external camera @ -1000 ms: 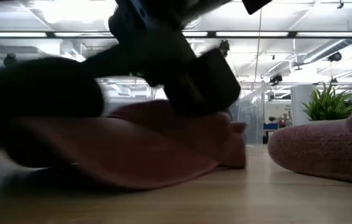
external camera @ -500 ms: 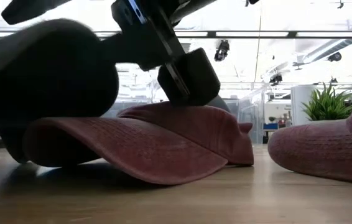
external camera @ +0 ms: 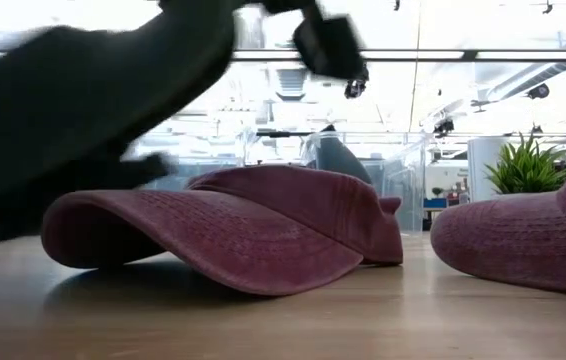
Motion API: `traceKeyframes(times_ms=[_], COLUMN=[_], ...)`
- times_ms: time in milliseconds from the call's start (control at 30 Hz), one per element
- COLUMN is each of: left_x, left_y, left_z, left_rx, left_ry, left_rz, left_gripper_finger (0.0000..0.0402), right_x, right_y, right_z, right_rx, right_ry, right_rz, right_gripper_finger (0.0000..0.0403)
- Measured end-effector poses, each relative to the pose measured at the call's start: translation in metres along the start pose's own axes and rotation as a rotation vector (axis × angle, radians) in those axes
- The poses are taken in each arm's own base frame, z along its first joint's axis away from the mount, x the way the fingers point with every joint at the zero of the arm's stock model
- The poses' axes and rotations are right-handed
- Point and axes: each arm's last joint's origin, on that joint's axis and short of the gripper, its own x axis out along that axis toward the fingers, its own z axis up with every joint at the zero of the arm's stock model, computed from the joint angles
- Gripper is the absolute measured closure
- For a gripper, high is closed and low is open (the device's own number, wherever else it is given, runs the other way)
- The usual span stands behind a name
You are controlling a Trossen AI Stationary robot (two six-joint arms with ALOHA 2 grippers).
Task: Pick & Place hat
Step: Put the black cap into the right transparent bin
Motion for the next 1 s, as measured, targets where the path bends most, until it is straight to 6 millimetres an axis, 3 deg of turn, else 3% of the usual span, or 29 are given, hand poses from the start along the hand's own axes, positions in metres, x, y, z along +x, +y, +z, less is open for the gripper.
traceKeyframes(times_ms=[133,300,367,467,567,733,1000], left_x=[-0.022,-0.045,-0.05,-0.054,-0.054,-0.051,-0.045], left_y=[-0.024,-0.041,-0.044,-0.044,-0.043,-0.037,-0.018], left_z=[0.022,0.049,0.055,0.061,0.065,0.063,0.054], left_rx=[0.063,0.144,0.176,0.218,0.235,0.247,0.22], left_ry=[-0.179,-0.443,-0.503,-0.528,-0.535,-0.53,-0.49], left_rz=[0.026,0.079,0.102,0.122,0.134,0.152,0.182], left_gripper_finger=[0.0276,0.0276,0.0276,0.0276,0.0276,0.0276,0.0276], right_x=[-0.07,-0.165,-0.194,-0.222,-0.231,-0.227,-0.178], right_y=[0.006,-0.004,-0.01,-0.018,-0.027,-0.05,-0.095], right_z=[0.028,0.061,0.071,0.086,0.101,0.128,0.155], right_rx=[-0.099,-0.121,-0.137,-0.184,-0.222,-0.306,-0.282], right_ry=[-0.172,-0.49,-0.631,-0.773,-0.813,-0.725,-0.359], right_rz=[-0.147,-0.347,-0.407,-0.493,-0.573,-0.753,-0.948], right_gripper_finger=[0.039,0.039,0.039,0.0391,0.0391,0.039,0.039])
